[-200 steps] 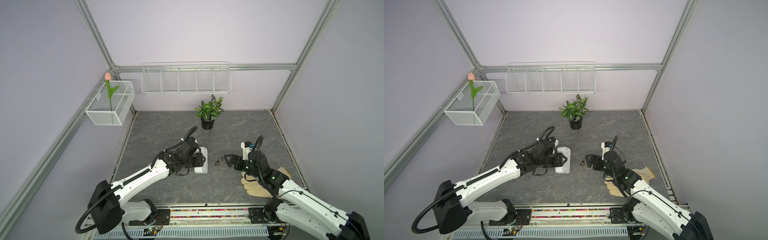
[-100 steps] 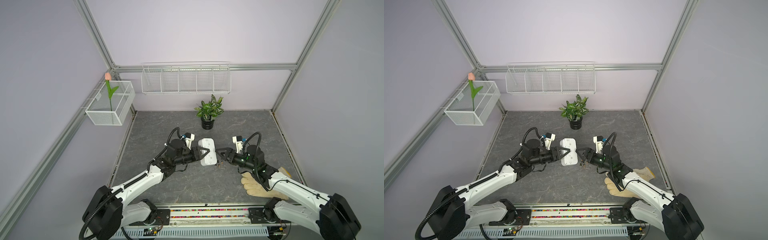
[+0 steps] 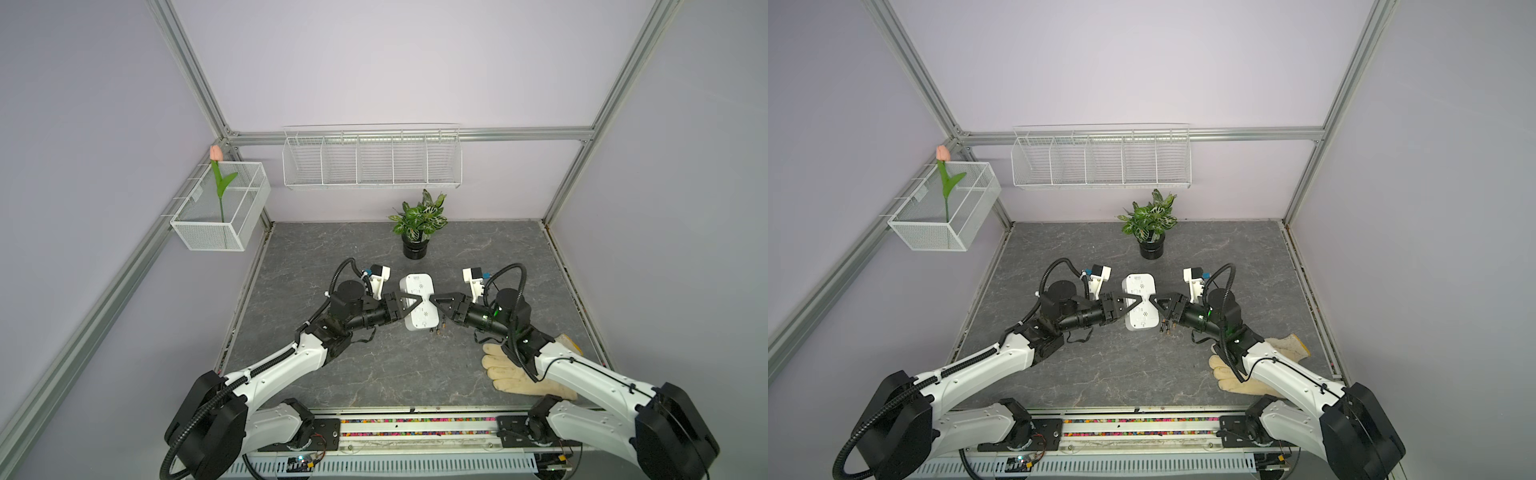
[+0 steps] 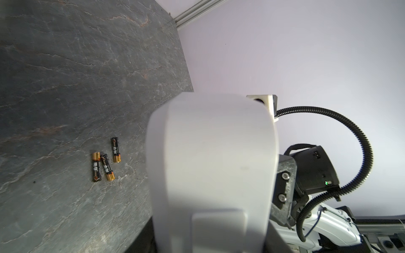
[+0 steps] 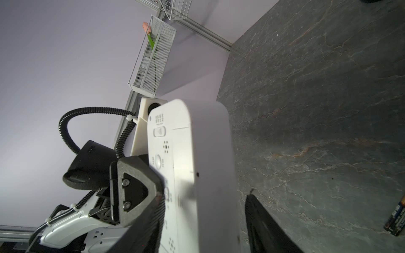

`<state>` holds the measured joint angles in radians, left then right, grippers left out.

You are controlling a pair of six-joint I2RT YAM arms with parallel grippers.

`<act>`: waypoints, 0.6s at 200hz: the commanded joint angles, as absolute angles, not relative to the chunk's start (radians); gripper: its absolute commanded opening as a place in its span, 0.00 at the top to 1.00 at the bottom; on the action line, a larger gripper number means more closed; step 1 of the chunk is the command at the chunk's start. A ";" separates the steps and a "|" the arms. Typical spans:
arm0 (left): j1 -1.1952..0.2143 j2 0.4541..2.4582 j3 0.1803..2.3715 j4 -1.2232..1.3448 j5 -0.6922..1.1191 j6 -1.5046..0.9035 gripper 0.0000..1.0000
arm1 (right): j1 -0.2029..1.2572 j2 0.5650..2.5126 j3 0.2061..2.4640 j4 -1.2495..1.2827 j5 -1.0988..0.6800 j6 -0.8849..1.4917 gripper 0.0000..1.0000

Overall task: Insert the battery into the alarm
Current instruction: Remove the cover from the alarm.

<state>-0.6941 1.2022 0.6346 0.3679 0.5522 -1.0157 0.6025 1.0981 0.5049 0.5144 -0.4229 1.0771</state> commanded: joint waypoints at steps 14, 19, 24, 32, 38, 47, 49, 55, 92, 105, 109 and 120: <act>-0.693 1.196 0.637 0.469 0.579 -1.048 0.78 | 0.598 1.098 0.532 0.539 -0.435 1.087 0.44; -0.693 1.194 0.637 0.465 0.579 -1.046 0.78 | 0.599 1.098 0.535 0.534 -0.433 1.087 0.45; -0.693 1.195 0.638 0.459 0.580 -1.043 0.78 | 0.599 1.100 0.536 0.528 -0.431 1.087 0.45; -0.693 1.196 0.637 0.456 0.583 -1.042 0.79 | 0.599 1.101 0.542 0.521 -0.429 1.085 0.46; -0.693 1.198 0.638 0.459 0.588 -1.042 0.80 | 0.600 1.103 0.546 0.518 -0.430 1.083 0.46; -0.693 1.199 0.638 0.456 0.594 -1.042 0.81 | 0.600 1.104 0.551 0.513 -0.429 1.082 0.47; -0.693 1.198 0.638 0.456 0.594 -1.042 0.80 | 0.599 1.104 0.552 0.511 -0.430 1.081 0.47; -0.693 1.198 0.638 0.454 0.594 -1.039 0.81 | 0.600 1.106 0.553 0.511 -0.431 1.080 0.48; -0.693 1.200 0.640 0.453 0.593 -1.038 0.80 | 0.610 1.117 0.570 0.503 -0.439 1.075 0.48; -0.693 1.201 0.643 0.452 0.592 -1.038 0.80 | 0.618 1.118 0.576 0.490 -0.437 1.063 0.48; -0.693 1.201 0.644 0.453 0.592 -1.037 0.80 | 0.619 1.119 0.578 0.485 -0.437 1.059 0.48; -0.693 1.203 0.646 0.452 0.594 -1.038 0.80 | 0.626 1.120 0.583 0.468 -0.435 1.049 0.48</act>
<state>-0.6941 1.2026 0.6346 0.3920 0.5777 -1.0248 0.6102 1.1133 0.5529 0.4927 -0.4240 1.0721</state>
